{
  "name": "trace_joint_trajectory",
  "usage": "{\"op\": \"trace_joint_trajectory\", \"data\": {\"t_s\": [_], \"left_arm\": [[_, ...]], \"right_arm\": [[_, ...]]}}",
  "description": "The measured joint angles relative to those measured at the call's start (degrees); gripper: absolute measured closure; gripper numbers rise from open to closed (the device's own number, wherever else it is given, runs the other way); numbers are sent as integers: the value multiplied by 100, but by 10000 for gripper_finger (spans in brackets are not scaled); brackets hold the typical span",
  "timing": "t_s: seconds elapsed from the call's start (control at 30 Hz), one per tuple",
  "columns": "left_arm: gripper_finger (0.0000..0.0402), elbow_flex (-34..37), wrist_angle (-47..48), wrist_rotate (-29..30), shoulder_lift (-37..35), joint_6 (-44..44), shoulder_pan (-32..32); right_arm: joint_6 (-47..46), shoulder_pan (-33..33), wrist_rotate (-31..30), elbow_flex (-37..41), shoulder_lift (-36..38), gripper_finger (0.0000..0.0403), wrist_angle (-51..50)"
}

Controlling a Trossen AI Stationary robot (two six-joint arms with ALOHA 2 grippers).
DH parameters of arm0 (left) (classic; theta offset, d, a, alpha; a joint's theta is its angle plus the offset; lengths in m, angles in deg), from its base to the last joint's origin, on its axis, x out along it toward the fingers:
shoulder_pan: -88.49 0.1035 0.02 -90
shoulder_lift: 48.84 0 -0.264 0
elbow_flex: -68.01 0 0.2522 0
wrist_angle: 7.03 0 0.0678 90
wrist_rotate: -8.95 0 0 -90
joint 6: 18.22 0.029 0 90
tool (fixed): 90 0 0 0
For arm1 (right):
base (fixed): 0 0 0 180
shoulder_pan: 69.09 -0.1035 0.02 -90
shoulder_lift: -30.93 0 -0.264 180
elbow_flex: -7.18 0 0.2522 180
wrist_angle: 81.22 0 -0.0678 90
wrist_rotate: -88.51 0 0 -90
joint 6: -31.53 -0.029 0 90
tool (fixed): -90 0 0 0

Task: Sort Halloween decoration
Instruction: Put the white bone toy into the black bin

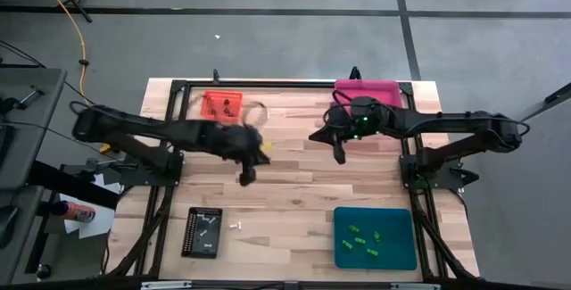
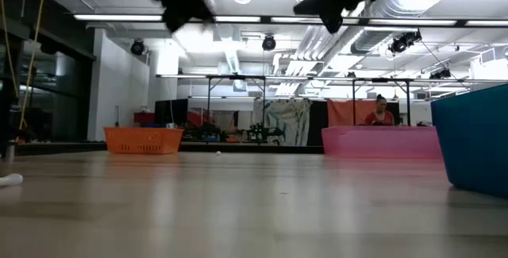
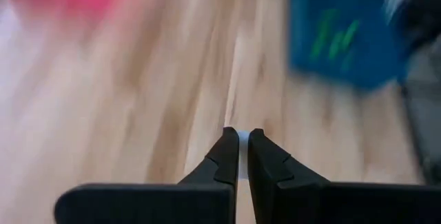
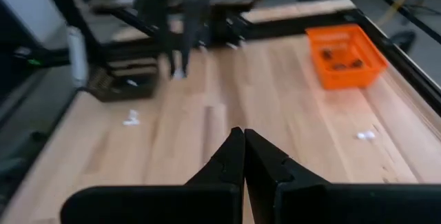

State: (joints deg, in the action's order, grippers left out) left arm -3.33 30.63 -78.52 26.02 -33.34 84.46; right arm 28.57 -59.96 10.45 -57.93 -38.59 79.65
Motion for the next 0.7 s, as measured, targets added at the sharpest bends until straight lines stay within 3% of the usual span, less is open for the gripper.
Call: {"op": "trace_joint_trajectory", "data": {"t_s": [0.17, 0.3, 0.5, 0.7], "left_arm": [[399, 941, -1776, 229, -1149, 226, 391], [399, 1759, -2925, 191, -1933, 191, 614], [399, 2351, -3613, -216, -2509, 253, 751], [399, 2378, -3707, -449, -2565, 491, 740]], "right_arm": [[-549, -92, 455, -2, 210, 402, 255], [-960, -338, 449, 0, 132, 402, 991], [-1246, -730, -501, -1, -95, 402, 2153], [-1245, -910, -1250, 0, -195, 402, 2319]]}}
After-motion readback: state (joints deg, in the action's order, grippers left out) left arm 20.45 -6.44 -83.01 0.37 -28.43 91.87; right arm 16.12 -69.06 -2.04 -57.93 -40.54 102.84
